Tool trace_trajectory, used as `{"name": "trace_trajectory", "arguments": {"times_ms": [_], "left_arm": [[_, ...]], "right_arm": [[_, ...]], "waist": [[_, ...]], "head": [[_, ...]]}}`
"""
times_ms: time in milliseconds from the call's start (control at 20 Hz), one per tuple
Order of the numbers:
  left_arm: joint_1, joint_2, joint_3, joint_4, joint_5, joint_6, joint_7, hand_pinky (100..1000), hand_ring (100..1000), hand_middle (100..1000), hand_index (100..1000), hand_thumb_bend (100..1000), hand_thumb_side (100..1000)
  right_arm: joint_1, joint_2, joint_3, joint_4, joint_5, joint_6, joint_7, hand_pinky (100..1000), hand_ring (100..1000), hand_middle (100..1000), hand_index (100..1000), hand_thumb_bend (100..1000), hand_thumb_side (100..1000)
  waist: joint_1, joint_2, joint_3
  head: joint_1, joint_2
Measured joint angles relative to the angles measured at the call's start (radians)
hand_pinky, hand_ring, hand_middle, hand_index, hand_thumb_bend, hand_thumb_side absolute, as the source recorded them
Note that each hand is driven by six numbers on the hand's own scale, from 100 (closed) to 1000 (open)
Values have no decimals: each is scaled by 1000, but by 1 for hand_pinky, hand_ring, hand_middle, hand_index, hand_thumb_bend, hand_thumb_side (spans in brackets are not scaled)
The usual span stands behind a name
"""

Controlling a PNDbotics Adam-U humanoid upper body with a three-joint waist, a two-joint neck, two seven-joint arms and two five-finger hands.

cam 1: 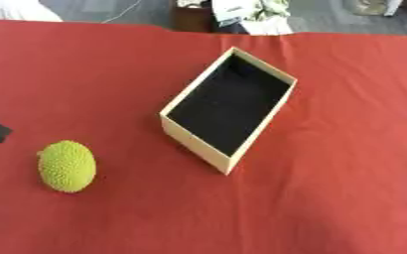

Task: Pick up objects on the table and place them in the box.

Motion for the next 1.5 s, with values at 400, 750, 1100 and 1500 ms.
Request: {"name": "trace_trajectory", "arguments": {"times_ms": [400,750,1100,1500], "left_arm": [[0,-1,-29,8,-83,0,0,869,854,842,883,624,100],[-49,-9,-48,35,-73,0,0,882,870,852,900,631,170],[-119,-11,-62,69,-39,0,0,892,869,846,905,600,226],[-152,-23,-126,95,-49,0,0,895,866,843,902,561,232]], "right_arm": [[0,0,1,0,-6,-2,3,794,926,520,547,100,532],[0,1,2,0,-7,-6,6,795,926,520,547,100,531],[0,2,8,0,-15,-10,10,795,928,520,547,100,530],[0,9,13,0,-18,-13,13,795,929,520,547,100,530]], "waist": [[0,0,-3],[0,0,-8],[0,0,-19],[3,1,-27]], "head": [[6,0],[14,0],[25,0],[36,-1]]}}
